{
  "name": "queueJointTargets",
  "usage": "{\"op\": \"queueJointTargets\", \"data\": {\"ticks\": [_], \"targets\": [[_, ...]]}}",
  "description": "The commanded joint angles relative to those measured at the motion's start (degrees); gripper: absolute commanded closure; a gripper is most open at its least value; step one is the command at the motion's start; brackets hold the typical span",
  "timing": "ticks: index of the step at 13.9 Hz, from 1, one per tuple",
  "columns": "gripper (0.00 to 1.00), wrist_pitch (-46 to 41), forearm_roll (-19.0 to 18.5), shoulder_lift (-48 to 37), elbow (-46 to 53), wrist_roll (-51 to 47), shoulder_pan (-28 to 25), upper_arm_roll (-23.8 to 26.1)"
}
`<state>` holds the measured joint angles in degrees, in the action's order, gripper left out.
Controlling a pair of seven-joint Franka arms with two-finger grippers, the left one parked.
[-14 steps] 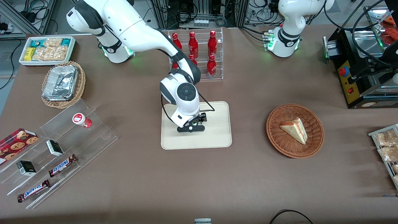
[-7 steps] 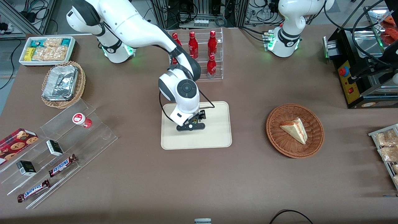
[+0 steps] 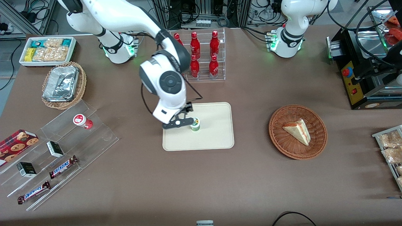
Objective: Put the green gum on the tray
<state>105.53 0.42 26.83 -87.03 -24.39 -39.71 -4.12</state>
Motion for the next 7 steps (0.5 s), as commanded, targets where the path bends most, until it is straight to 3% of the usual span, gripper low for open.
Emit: {"op": "queueJointTargets", "data": {"ticks": [1, 7], "targets": [[0.00, -3.3, -0.8, -3.2, -1.2, 6.6, 3.8, 0.4], [0.00, -3.7, -0.2, -11.3, -7.8, 18.6, 16.1, 1.0]]}}
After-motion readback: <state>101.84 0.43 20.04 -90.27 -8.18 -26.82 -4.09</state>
